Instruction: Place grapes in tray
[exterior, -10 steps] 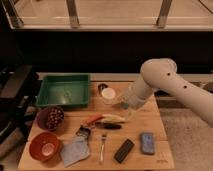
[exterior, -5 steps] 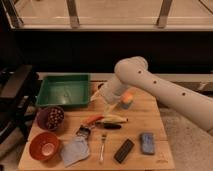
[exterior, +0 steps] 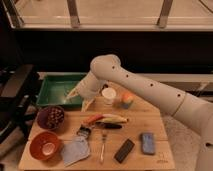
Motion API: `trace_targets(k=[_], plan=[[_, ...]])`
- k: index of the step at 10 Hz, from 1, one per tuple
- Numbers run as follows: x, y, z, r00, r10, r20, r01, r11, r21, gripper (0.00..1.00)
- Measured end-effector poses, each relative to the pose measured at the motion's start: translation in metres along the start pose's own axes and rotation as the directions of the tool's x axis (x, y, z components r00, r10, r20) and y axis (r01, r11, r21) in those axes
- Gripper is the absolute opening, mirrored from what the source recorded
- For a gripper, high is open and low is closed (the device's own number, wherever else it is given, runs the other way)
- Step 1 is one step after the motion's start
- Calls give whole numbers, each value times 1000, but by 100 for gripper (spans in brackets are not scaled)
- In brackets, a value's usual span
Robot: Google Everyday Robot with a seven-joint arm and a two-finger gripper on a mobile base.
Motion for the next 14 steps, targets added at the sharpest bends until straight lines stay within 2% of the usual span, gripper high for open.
trace_targets(k=[4,6,9,14], plan=[[0,0,3,1000,-18,-9,17,1000,-9,65],[-3,-15,28,997,-70,-40,69,997,-15,65],[3,-40,79,989,-123,-77,121,992,-30,65],[21,-61,119,977,-177,-116,173,984,-43,65]])
